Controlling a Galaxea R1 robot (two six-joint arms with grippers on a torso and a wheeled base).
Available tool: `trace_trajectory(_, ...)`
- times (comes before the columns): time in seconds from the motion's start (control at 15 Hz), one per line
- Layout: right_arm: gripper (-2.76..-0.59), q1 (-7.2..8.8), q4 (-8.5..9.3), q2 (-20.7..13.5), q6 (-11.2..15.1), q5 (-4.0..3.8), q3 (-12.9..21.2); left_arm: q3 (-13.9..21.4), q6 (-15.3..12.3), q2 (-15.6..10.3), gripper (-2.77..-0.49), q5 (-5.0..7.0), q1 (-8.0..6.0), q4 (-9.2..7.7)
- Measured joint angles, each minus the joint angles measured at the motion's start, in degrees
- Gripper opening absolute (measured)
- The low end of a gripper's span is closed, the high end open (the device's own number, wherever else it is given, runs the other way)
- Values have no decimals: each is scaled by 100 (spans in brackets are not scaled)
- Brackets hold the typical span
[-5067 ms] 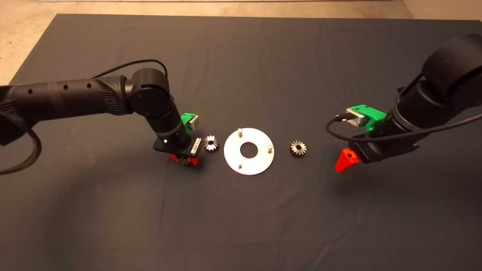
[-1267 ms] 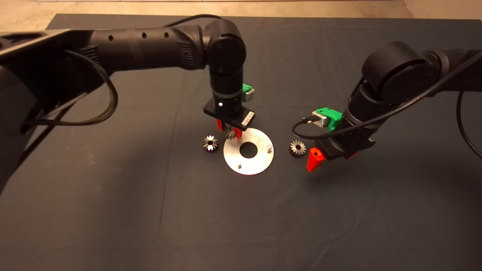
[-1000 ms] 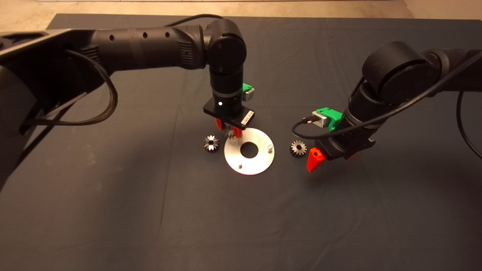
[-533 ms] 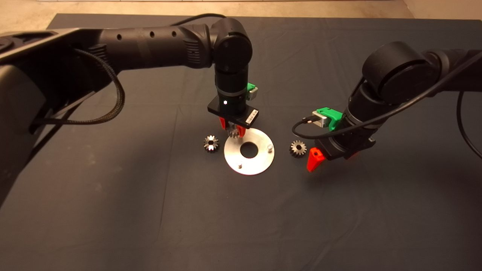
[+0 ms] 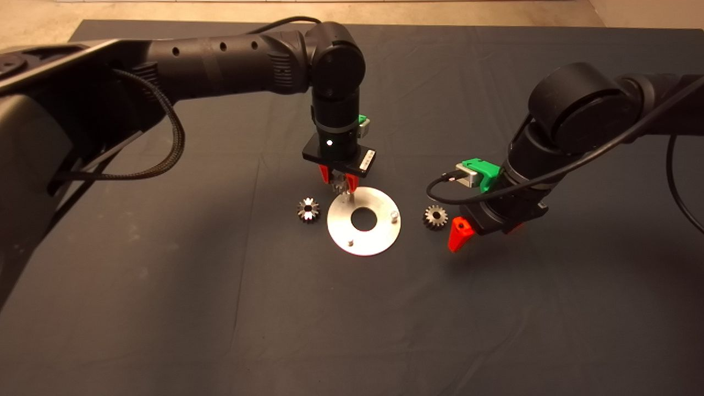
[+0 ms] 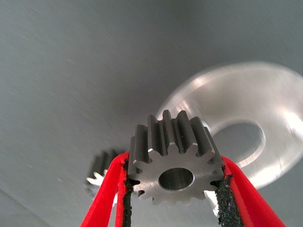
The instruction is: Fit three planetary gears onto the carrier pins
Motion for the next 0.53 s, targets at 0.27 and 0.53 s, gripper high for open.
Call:
trace_trajectory(0.27,-60,0,0,-2,0,2,0,-112,-72,6,-233,0,0,-38)
trace_trajectory(0.53,-60,0,0,-44,-2,0,-2,-111,-110,50,-233,0,0,-49)
